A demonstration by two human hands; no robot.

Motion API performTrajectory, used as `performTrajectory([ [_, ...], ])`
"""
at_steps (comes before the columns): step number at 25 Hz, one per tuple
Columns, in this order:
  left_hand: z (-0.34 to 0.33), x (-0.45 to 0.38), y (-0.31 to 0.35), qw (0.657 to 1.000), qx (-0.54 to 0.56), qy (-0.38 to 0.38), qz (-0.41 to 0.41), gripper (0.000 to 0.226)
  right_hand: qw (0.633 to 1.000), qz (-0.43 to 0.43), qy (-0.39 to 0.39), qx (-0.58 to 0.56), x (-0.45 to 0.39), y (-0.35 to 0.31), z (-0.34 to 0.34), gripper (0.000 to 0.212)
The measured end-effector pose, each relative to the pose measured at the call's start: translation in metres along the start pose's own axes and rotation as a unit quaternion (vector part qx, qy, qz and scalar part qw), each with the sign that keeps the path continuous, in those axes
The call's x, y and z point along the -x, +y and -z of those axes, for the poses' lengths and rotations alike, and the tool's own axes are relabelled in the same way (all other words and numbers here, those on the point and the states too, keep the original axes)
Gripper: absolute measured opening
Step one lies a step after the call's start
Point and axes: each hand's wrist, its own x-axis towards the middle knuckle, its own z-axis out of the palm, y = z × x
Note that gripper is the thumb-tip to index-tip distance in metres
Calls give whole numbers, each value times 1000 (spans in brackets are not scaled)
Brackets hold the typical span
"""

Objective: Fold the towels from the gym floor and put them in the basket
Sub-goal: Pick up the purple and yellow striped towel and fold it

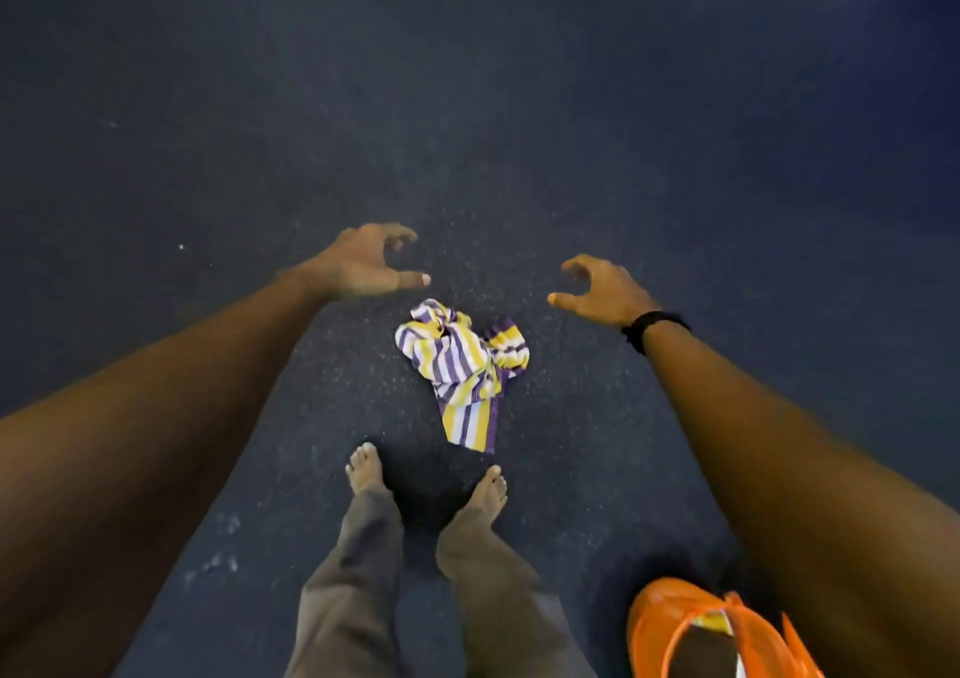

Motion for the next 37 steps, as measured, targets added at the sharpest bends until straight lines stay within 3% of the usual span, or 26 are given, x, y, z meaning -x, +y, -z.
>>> performTrajectory([
  [7,-170,-164,-152,989,-4,-146,32,77,993,-100,-62,-32,-133,122,-227,44],
  [12,-266,-268,-237,987,24,-143,62,65,973,-194,-81,-90,-206,213,-385,42],
  [15,-343,-288,-288,981,76,-111,136,58,954,-262,-119,-84,-230,257,-478,33],
  [16,-384,-280,-304,977,38,-65,198,51,948,-282,-125,-77,-235,265,-504,34],
  [17,-406,-262,-319,966,-34,-58,250,47,942,-303,-121,-75,-238,270,-527,42],
  [18,-415,-246,-338,949,-38,-51,309,46,935,-329,-108,-78,-241,270,-544,57],
  [19,-436,-226,-373,940,-80,-38,328,44,927,-356,-89,-77,-243,270,-559,73],
  [21,-490,-200,-453,946,-180,-59,264,36,918,-391,-50,-56,-250,270,-578,84],
  [22,-492,-212,-473,946,-221,-44,231,36,916,-398,-37,-43,-254,267,-581,74],
  [23,-481,-222,-472,959,-187,-40,207,37,919,-391,-27,-35,-258,264,-582,58],
  [26,-414,-284,-361,985,-31,-74,152,44,942,-317,29,-103,-260,245,-552,23],
  [27,-385,-300,-327,983,19,-144,114,52,945,-285,54,-148,-259,236,-535,17],
  [29,-331,-313,-269,980,9,-183,77,67,948,-215,99,-213,-251,217,-478,14],
  [34,-222,-253,-132,992,3,-117,-54,82,969,-64,117,-206,-204,170,-297,20],
  [37,-139,-214,-34,991,7,-80,-105,71,971,-36,141,-190,-162,141,-173,16],
])
